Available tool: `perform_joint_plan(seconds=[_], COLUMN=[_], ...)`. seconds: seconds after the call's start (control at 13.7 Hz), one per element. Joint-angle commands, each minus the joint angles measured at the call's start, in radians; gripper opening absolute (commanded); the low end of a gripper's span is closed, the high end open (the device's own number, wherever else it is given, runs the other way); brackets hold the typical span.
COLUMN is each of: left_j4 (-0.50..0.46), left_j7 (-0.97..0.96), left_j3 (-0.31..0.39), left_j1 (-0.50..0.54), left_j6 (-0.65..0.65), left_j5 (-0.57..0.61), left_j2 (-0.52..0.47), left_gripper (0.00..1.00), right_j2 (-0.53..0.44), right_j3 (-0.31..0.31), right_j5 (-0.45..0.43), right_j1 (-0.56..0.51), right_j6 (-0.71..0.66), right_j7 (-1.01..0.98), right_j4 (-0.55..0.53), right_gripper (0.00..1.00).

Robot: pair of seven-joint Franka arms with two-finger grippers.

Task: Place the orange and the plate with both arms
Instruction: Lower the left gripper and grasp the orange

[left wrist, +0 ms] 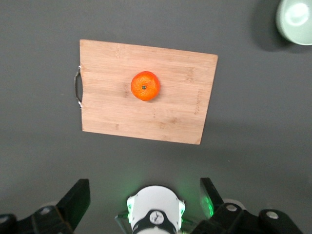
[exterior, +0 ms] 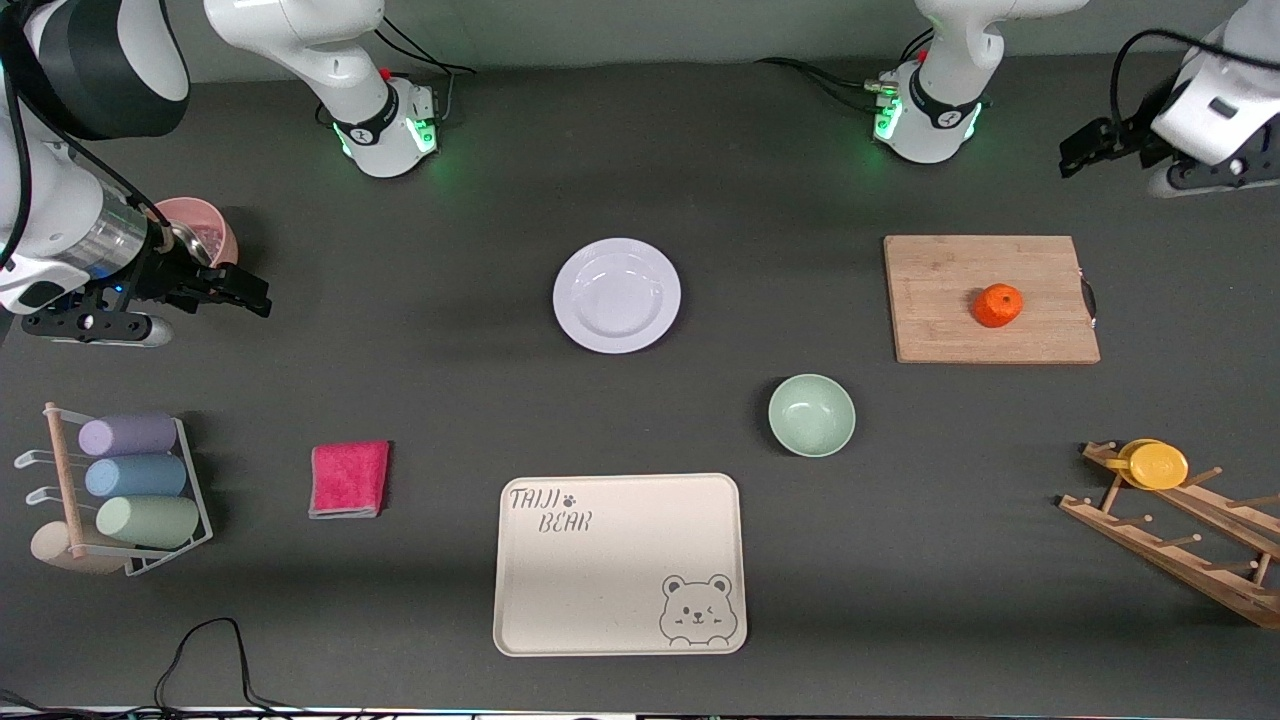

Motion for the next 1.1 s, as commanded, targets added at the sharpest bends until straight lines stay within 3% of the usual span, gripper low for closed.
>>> perform_joint_plan(seconds=[0.0,0.37,0.8,1.02], left_j4=[-0.119,-0.335,-0.379,-0.397], left_j7=[0.003,0.004,0.041,0.053], left_j3=[0.008,0.008,0.01,0.01], left_j1=[0.006,0.025,0.048,0.053], left_j6=[0.16,0.565,0.944,1.035], left_j5=[0.013,0.019,0.019,0.019], left_j2=[0.045,0.159,0.452,0.509], left_gripper=[1.0,1.0,1.0,1.0], right_j2=[-0.008,-0.008,0.024,0.084], right_j3=[-0.003,-0.002,-0.003,0.004], right_j5=[0.008,0.008,0.013,0.013], right_j1=[0.006,0.006,0.001,0.006], right_j6=[-0.004,-0.004,0.001,-0.014], right_j7=[0.017,0.014,0.019,0.019], right_j4=[-0.001,0.001,0.049,0.126], right_gripper=[1.0,1.0,1.0,1.0])
